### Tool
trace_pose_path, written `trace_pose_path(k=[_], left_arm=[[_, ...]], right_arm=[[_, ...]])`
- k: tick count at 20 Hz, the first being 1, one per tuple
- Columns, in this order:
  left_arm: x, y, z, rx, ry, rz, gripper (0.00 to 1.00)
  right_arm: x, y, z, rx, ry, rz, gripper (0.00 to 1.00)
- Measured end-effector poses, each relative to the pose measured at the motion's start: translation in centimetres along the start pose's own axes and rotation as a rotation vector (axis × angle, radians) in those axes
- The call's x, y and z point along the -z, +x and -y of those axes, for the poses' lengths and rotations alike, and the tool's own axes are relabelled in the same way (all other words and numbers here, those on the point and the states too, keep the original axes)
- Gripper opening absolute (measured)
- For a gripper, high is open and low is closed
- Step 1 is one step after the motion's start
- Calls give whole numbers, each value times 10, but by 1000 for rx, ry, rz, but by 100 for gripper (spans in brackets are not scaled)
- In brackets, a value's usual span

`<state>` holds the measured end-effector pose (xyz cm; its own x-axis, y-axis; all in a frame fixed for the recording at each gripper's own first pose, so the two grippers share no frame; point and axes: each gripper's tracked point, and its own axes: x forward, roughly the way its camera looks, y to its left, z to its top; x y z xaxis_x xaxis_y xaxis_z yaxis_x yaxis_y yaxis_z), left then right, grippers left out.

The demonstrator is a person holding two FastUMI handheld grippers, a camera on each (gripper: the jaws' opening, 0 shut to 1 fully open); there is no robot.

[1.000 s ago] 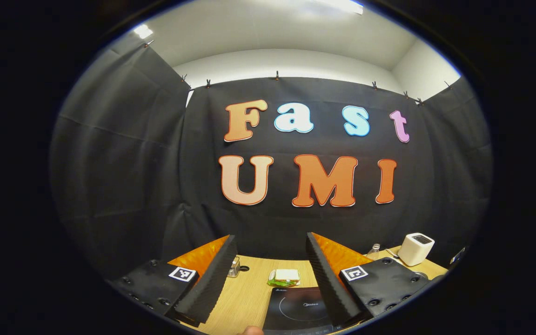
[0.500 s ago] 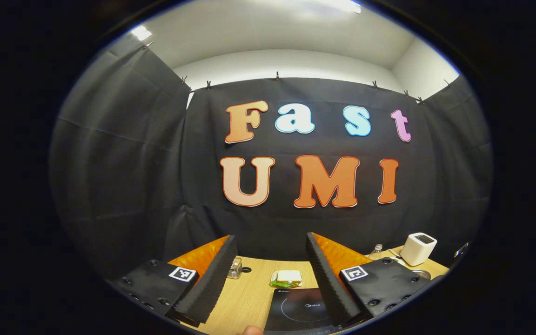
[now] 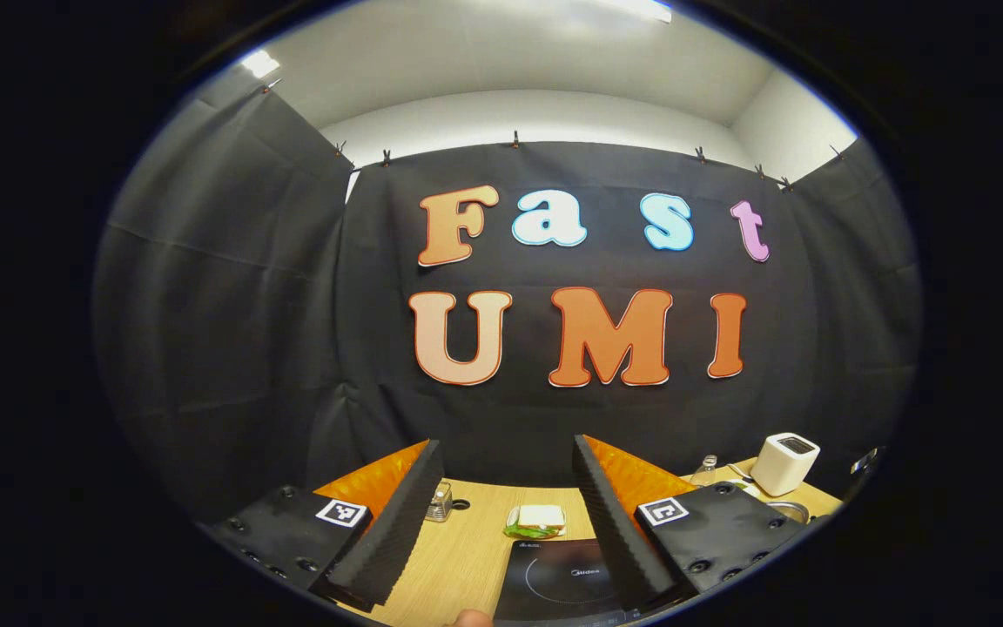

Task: First push the handle of the pot to place it horizontally, then grasp the pot with both hands and set it on the induction cooktop.

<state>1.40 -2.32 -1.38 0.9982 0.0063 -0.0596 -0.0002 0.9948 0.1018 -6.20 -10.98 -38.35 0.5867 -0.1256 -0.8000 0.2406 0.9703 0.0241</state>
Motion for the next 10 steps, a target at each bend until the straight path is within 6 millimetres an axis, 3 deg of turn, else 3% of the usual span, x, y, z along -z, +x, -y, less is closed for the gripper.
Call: trace_pose_path(k=[10], left_arm=[[-1,5,3,3,4,6,98]], right_arm=[[-39,33,23,36,74,-1,0]])
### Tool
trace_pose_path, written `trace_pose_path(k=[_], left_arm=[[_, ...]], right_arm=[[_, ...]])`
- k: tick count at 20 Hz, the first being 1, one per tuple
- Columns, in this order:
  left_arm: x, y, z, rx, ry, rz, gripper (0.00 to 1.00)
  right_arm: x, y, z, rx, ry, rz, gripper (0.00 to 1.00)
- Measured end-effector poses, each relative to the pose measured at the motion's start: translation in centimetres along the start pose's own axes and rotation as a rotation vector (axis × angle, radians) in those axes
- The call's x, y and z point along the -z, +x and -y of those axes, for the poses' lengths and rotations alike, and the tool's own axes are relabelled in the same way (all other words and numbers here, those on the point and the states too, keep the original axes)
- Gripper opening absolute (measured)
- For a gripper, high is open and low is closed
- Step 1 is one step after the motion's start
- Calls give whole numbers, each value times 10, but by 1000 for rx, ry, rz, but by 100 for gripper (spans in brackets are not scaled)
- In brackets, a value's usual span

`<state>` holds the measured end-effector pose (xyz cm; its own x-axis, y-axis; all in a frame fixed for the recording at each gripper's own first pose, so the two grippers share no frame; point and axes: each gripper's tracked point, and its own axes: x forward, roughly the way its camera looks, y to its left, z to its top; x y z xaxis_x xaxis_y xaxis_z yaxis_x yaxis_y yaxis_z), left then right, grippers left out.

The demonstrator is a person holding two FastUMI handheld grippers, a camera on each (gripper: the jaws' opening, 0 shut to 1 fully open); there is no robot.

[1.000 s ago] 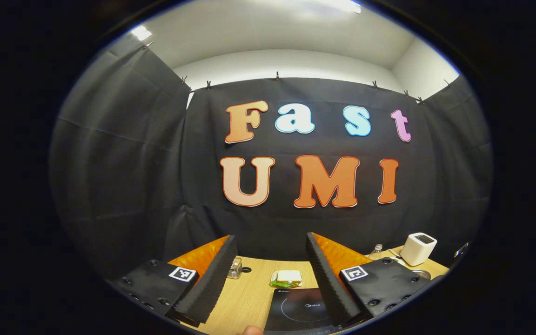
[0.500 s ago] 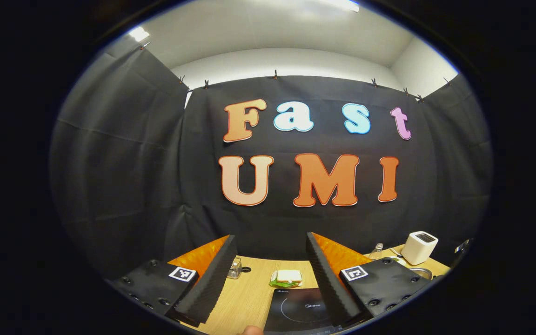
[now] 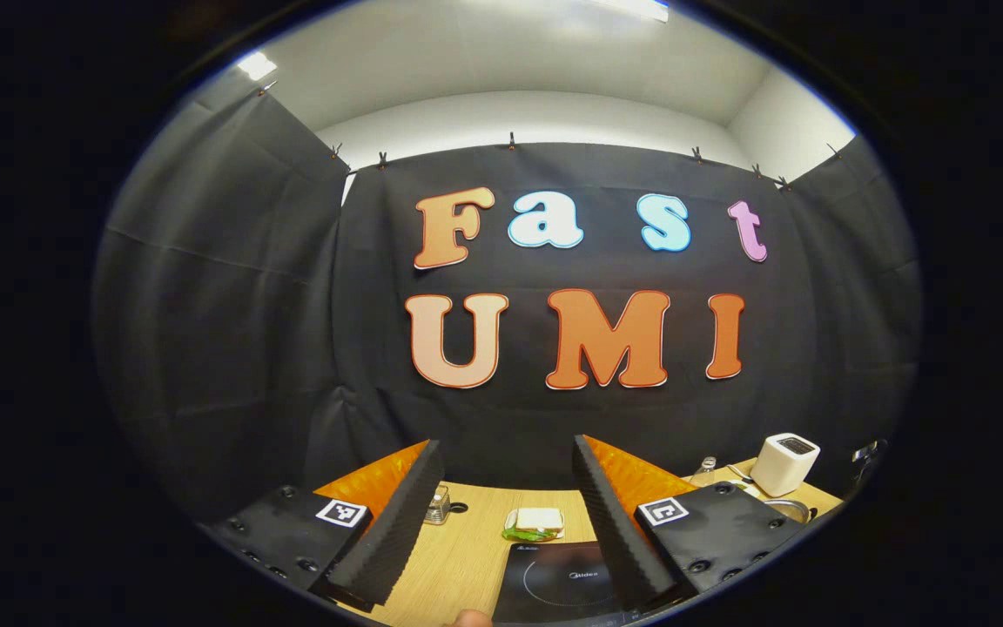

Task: First push the handle of the pot to place it horizontally, then grasp the pot with both hands and set it on the induction cooktop.

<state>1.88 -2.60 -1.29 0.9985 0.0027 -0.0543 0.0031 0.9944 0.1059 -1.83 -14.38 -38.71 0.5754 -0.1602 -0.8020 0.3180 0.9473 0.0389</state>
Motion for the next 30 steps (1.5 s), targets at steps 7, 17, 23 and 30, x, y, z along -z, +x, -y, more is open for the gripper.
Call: trace_pose_path(k=[7,17,23,30], left_arm=[[4,2,2,-3,4,-11,97],[22,13,17,11,23,-45,98],[45,21,34,35,16,-91,97],[94,36,82,82,0,-148,99]], right_arm=[[-31,28,3,-5,44,-7,0],[-61,60,2,6,34,-9,0],[-76,69,5,0,36,0,0],[-82,61,17,47,16,39,0]])
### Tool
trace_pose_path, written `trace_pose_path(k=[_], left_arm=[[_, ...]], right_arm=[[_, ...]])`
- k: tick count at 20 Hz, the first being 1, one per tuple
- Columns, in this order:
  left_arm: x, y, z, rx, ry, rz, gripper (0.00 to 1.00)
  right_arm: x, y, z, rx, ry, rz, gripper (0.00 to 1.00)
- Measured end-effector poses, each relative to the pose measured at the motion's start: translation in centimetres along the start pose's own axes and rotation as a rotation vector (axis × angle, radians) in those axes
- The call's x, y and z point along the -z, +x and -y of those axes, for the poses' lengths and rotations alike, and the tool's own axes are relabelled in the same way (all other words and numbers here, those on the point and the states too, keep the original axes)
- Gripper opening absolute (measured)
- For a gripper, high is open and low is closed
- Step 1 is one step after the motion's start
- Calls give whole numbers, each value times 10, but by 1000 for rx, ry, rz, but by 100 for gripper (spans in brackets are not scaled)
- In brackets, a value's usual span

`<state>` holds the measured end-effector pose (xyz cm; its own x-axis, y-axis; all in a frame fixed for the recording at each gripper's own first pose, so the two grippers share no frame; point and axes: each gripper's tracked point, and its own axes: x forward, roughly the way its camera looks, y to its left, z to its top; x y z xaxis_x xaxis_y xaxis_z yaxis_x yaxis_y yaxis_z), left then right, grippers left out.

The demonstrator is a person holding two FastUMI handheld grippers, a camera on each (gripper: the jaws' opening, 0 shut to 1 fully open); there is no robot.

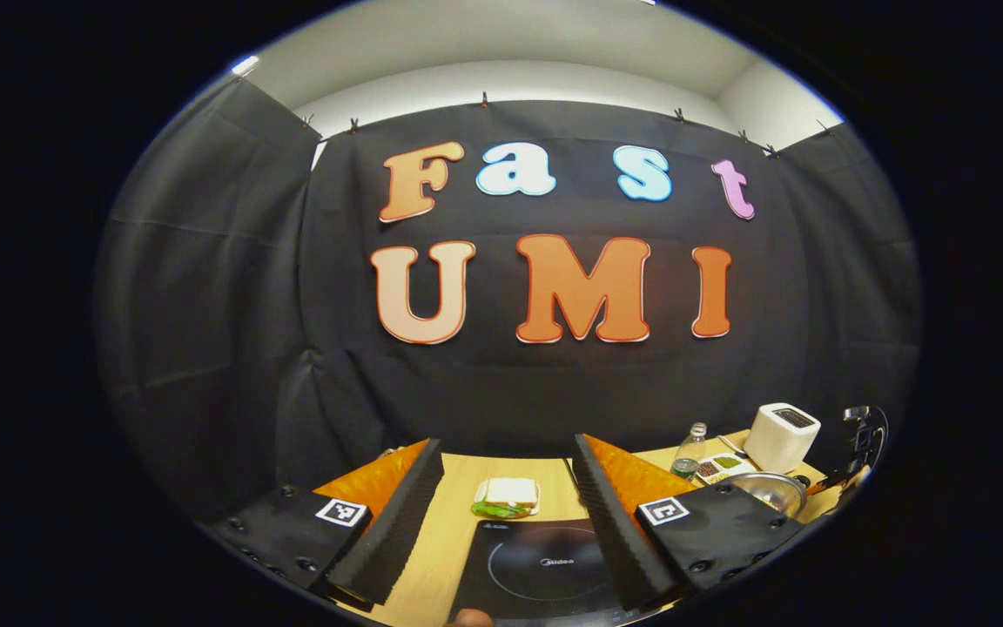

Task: First push the handle of the pot to place it horizontally, then grasp the pot with both hands and set it on the induction cooktop.

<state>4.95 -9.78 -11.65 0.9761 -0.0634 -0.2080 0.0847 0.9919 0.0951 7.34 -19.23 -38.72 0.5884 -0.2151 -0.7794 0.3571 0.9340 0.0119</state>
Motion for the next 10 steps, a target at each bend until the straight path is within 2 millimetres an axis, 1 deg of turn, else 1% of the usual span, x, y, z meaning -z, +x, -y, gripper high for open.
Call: trace_pose_path(k=[1,2,4,6,9,10], left_arm=[[9,5,13,22,-12,-17,98],[20,9,26,46,-22,-34,99],[36,18,46,55,-13,-33,98],[57,24,76,84,3,-40,98],[93,34,123,153,-33,-86,98],[104,37,134,168,-49,-105,98]], right_arm=[[-4,-3,4,18,-4,21,0],[-8,-9,9,29,-3,44,0],[-19,-18,11,20,15,89,0],[-31,-31,10,-12,34,125,0],[-41,-43,1,-59,31,172,4],[-45,-45,-1,-72,23,192,8]])
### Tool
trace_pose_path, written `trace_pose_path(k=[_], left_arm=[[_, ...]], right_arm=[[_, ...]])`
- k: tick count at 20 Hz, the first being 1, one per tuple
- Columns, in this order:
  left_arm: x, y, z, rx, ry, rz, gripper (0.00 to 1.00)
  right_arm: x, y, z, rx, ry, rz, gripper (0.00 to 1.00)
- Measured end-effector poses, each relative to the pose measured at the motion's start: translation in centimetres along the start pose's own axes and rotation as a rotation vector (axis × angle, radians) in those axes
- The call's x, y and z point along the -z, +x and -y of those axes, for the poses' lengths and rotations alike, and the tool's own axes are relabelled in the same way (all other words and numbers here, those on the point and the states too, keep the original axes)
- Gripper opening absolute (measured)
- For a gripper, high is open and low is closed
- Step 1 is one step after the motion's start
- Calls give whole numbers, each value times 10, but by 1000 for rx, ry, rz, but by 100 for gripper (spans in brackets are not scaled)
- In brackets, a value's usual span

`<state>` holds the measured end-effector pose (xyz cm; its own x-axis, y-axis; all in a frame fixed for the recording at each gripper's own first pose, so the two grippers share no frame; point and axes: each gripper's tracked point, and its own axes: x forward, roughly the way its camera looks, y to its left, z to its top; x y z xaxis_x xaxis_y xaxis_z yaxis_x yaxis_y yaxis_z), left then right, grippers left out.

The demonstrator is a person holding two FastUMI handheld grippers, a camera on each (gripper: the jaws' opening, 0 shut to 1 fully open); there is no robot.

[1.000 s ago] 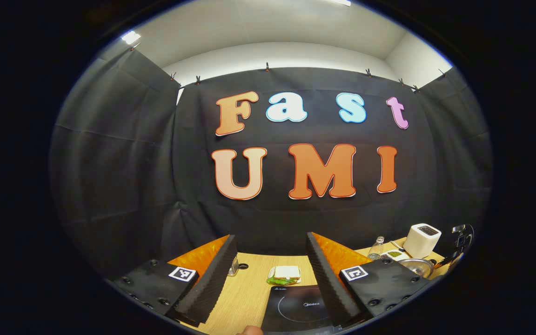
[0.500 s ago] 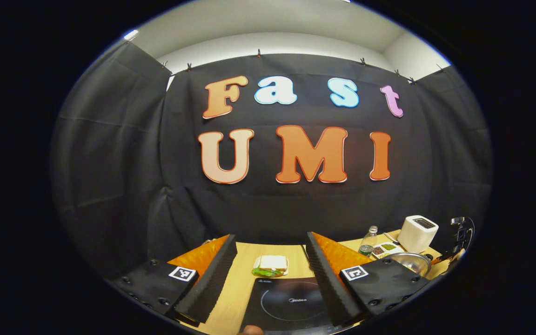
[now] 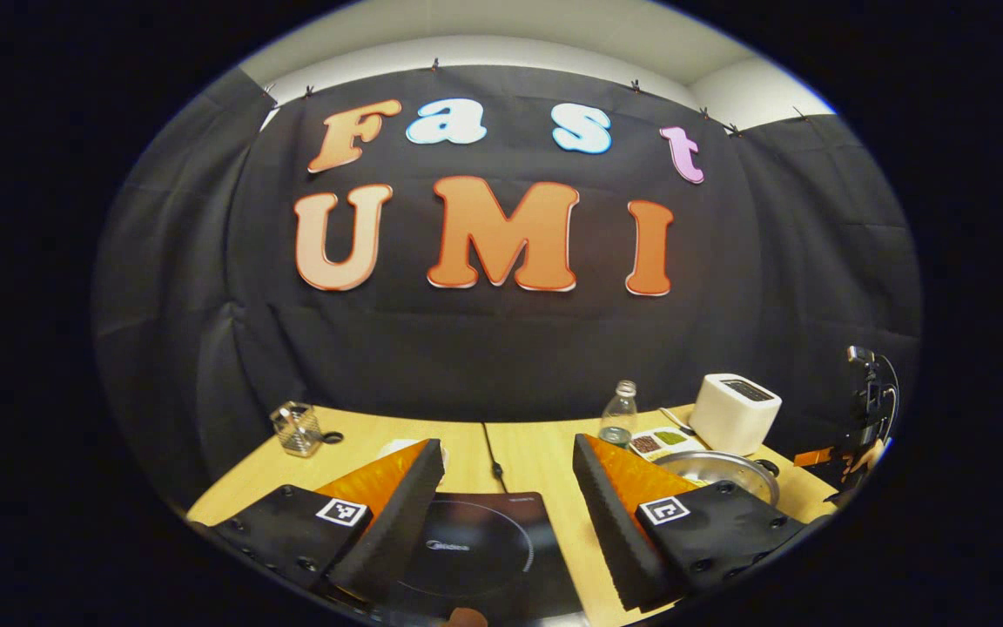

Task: First push the handle of the pot to place it horizontally, then grasp the pot with both hands and set it on the induction cooktop.

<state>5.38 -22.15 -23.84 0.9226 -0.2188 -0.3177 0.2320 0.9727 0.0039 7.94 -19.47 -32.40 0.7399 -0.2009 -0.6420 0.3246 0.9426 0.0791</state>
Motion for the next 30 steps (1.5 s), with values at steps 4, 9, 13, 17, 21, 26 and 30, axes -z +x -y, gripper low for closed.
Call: trace_pose_path(k=[4,9,13,17,21,26,30], left_arm=[[40,28,41,59,-47,-68,98],[94,59,71,86,-70,-179,99],[140,81,93,104,-48,-269,99],[174,103,103,112,-31,-329,99],[201,118,120,151,-33,-395,99],[220,136,135,210,-33,-437,97],[222,141,135,199,-43,-466,76]], right_arm=[[-12,-2,-14,-42,-76,66,39],[-14,16,-27,-59,-170,101,74],[-5,32,-28,-51,-197,61,92],[3,53,-28,-53,-189,19,94],[9,70,-32,-71,-160,-16,94],[25,83,-40,-106,-141,-88,92],[34,83,-44,-116,-111,-133,68]])
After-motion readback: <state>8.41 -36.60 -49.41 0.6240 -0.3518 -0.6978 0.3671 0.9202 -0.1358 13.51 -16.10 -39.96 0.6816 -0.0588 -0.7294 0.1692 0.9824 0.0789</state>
